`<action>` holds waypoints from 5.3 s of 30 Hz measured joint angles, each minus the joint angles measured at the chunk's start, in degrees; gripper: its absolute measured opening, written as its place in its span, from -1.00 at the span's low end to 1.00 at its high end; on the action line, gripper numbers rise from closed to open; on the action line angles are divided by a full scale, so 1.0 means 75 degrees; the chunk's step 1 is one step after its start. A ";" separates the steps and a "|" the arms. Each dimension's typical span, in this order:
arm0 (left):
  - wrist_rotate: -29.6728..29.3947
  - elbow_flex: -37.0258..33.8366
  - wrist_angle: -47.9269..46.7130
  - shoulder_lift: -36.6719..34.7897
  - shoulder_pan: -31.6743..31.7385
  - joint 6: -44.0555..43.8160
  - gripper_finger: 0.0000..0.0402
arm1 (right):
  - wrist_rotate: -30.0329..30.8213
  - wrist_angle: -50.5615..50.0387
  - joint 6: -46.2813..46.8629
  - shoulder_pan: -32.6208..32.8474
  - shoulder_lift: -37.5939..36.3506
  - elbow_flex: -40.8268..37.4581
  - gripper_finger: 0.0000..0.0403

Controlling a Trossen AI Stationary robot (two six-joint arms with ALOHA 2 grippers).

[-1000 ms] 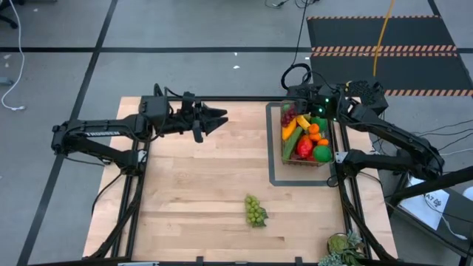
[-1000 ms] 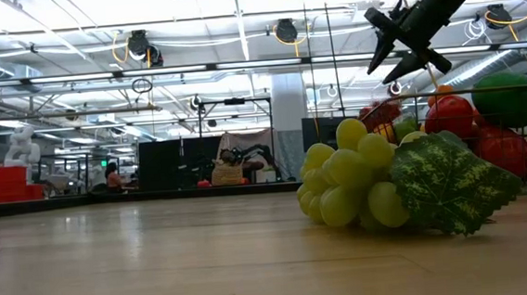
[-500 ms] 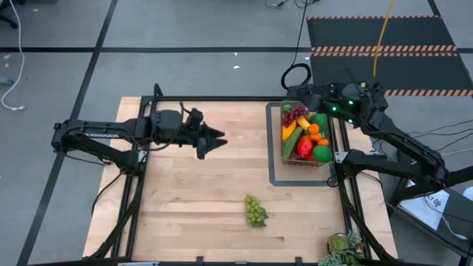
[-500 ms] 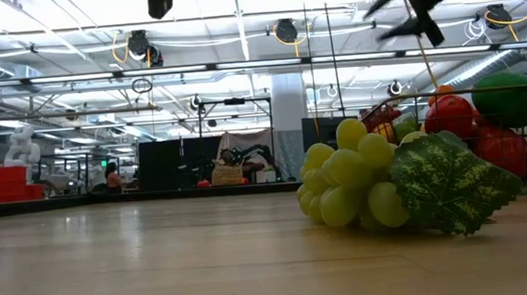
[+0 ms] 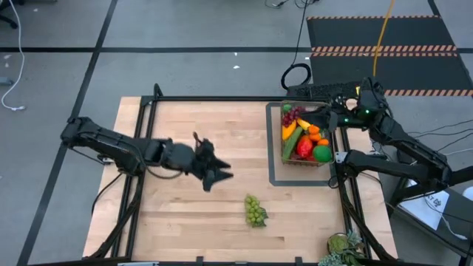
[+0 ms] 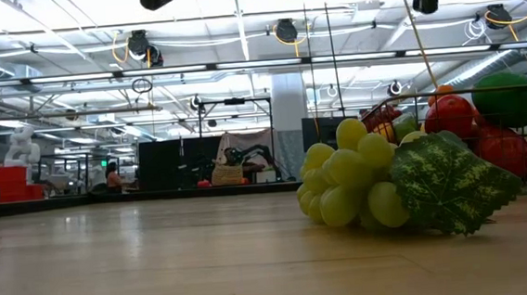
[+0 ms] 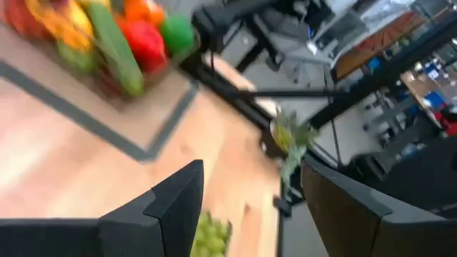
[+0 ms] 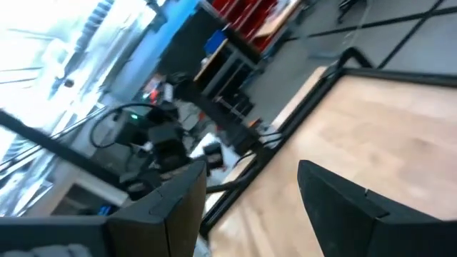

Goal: Build produce basket
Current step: Put the green grapes into the wire basket

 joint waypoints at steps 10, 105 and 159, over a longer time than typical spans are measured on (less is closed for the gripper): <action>-0.0109 0.0059 0.1577 0.1594 -0.1016 -0.1635 0.17 | 0.0051 -0.0054 0.0347 0.1692 -0.0403 0.0000 0.07; 0.1106 0.0504 -0.4401 0.0092 -0.2596 -0.0627 0.17 | 0.4075 0.1081 0.7741 0.8683 0.9106 0.1521 -0.09; 0.0971 0.0502 -0.4218 0.0097 -0.2282 -0.0490 0.17 | 0.5072 0.1760 0.7241 0.8130 0.9777 0.1511 -0.60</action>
